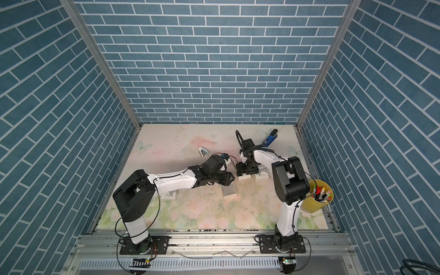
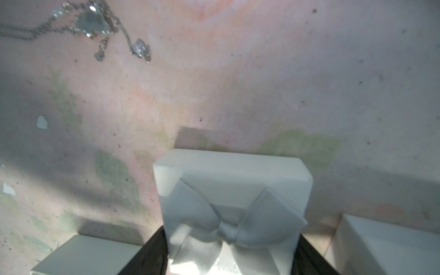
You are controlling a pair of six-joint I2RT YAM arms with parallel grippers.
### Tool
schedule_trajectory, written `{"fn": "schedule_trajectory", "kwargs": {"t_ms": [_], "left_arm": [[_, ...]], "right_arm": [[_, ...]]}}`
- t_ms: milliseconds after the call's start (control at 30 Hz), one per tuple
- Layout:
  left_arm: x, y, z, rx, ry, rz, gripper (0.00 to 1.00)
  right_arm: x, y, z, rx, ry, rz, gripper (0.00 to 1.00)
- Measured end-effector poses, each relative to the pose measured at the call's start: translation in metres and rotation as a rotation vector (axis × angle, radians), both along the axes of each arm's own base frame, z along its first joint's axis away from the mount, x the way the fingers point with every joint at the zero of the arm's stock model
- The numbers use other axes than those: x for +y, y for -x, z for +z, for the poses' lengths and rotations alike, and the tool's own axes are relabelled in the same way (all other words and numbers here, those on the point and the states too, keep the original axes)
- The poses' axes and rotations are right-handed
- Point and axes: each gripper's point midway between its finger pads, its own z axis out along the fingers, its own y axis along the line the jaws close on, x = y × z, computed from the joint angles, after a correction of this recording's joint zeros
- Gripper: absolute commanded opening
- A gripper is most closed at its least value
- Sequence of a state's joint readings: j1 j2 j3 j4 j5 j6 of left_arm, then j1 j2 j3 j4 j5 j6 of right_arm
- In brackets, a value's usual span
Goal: Take the necklace out of the lift-off lid jewelry box
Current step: Pick up the lid from the center of the board, then close the lid on the jewelry box.
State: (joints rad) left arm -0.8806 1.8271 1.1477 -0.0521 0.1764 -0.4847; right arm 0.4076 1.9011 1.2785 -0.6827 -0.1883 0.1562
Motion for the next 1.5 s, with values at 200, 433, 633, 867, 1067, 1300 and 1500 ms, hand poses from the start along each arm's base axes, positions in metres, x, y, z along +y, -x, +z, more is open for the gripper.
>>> {"fn": "schedule_trajectory", "kwargs": {"t_ms": [200, 433, 633, 867, 1067, 1300, 1500], "left_arm": [[0.012, 0.002, -0.001, 0.003, -0.012, 0.016, 0.54], [0.042, 0.008, 0.008, -0.006, 0.001, 0.066, 0.54], [0.072, 0.024, -0.005, 0.036, 0.018, 0.135, 0.52], [0.09, 0.042, -0.024, 0.087, 0.056, 0.188, 0.47], [0.091, 0.049, -0.031, 0.12, 0.116, 0.21, 0.44], [0.081, 0.046, -0.029, 0.133, 0.193, 0.221, 0.4], [0.074, 0.043, -0.035, 0.151, 0.221, 0.234, 0.38]], "right_arm": [[0.001, 0.003, 0.008, -0.006, -0.014, 0.001, 0.71], [0.004, 0.017, 0.044, -0.057, -0.087, -0.005, 0.68], [0.016, 0.046, 0.063, -0.068, -0.134, 0.003, 0.67], [0.042, 0.083, 0.061, -0.028, -0.157, 0.05, 0.67], [0.041, 0.096, 0.047, 0.023, -0.156, 0.019, 0.67], [0.048, 0.096, 0.049, 0.026, -0.186, 0.014, 0.67], [0.053, 0.097, 0.048, 0.043, -0.206, 0.005, 0.67]]}}
